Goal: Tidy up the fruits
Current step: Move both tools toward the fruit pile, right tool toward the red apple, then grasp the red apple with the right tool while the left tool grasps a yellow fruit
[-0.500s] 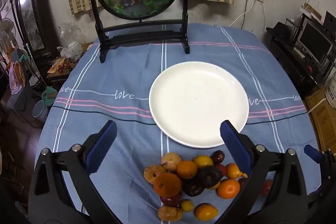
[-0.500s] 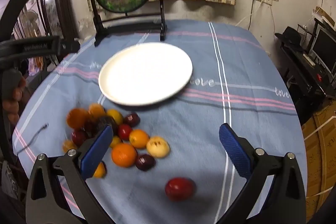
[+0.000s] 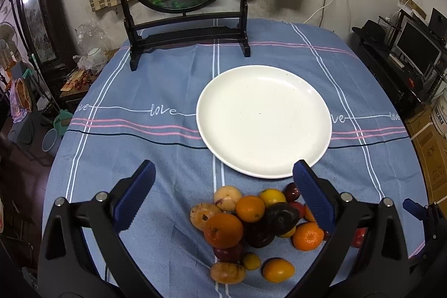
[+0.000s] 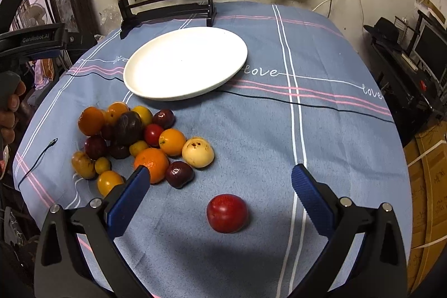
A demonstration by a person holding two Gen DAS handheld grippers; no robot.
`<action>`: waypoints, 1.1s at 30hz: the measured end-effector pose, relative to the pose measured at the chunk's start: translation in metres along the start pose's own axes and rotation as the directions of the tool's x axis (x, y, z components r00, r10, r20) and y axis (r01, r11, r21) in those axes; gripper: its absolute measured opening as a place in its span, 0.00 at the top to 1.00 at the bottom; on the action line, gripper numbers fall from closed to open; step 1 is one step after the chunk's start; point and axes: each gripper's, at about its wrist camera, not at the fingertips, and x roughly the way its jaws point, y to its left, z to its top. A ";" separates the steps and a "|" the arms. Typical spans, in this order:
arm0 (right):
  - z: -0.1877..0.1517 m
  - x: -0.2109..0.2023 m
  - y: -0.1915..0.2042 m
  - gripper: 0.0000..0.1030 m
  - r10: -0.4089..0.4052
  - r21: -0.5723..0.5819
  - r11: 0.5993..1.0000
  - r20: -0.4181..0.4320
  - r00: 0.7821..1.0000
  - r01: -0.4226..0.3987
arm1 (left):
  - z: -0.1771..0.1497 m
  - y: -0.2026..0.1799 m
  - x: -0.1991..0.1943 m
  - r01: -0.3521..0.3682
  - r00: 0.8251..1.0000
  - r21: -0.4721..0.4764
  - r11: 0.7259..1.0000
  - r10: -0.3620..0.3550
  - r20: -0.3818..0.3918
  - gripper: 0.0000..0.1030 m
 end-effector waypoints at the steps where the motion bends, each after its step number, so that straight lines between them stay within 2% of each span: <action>1: -0.001 0.000 -0.001 0.01 0.003 -0.002 1.000 0.001 1.000 -0.003 | -0.001 0.000 -0.001 0.014 1.000 0.003 1.000 -0.014 0.002 0.03; 6: -0.017 0.003 -0.010 0.01 -0.009 -0.052 0.999 -0.108 0.994 0.003 | -0.018 0.011 -0.004 0.081 0.996 0.008 0.997 -0.082 0.040 0.03; 7: -0.020 0.002 -0.013 0.01 -0.021 -0.044 0.999 -0.105 0.994 0.017 | -0.022 0.014 -0.004 0.085 0.996 0.005 0.996 -0.085 0.038 0.03; 10: -0.029 -0.001 -0.022 0.01 -0.021 -0.005 1.000 -0.096 0.995 0.021 | -0.044 0.026 0.001 0.079 0.997 0.008 0.997 -0.079 -0.008 0.03; 13: -0.037 0.006 -0.023 0.01 -0.040 -0.022 0.999 -0.112 0.993 0.038 | -0.068 0.029 0.006 0.063 0.997 0.053 0.997 -0.060 -0.056 0.03; 17: -0.041 0.020 -0.017 0.01 -0.092 -0.096 0.992 -0.163 0.982 0.077 | -0.107 0.030 0.011 0.118 0.986 0.113 0.987 -0.103 -0.130 0.03; 19: -0.043 0.031 -0.014 0.11 -0.079 -0.094 0.994 -0.188 0.979 0.062 | -0.118 0.031 0.011 0.139 0.980 0.121 0.983 -0.120 -0.156 0.03; 21: -0.045 0.044 -0.017 0.49 -0.002 -0.050 0.999 -0.247 0.969 -0.011 | -0.128 0.029 0.010 0.159 0.975 0.126 0.979 -0.136 -0.174 0.03; 22: -0.047 0.048 -0.019 0.58 0.030 -0.035 0.998 -0.280 0.959 -0.042 | -0.130 0.027 0.010 0.166 0.974 0.126 0.978 -0.142 -0.179 0.03; 23: -0.045 0.046 -0.023 0.59 -0.007 -0.061 0.998 -0.279 0.960 -0.010 | -0.133 0.024 0.010 0.189 0.968 0.124 0.974 -0.164 -0.190 0.03; 24: -0.045 0.045 -0.023 0.59 -0.012 -0.064 0.998 -0.280 0.960 -0.006 | -0.133 0.020 0.010 0.215 0.962 0.123 0.969 -0.189 -0.198 0.03; 27: -0.045 0.039 -0.028 0.59 0.011 -0.042 0.999 -0.296 0.955 -0.024 | -0.132 -0.003 0.003 0.304 0.942 0.173 0.937 -0.268 -0.204 0.03; 30: -0.046 0.031 -0.032 0.59 0.027 -0.015 0.999 -0.287 0.957 -0.033 | -0.129 -0.032 -0.005 0.341 0.937 0.295 0.893 -0.299 -0.178 0.03; 33: -0.046 0.031 -0.033 0.59 -0.002 -0.017 1.000 -0.269 0.963 -0.003 | -0.130 -0.059 0.003 0.332 0.943 0.413 0.848 -0.281 -0.180 0.03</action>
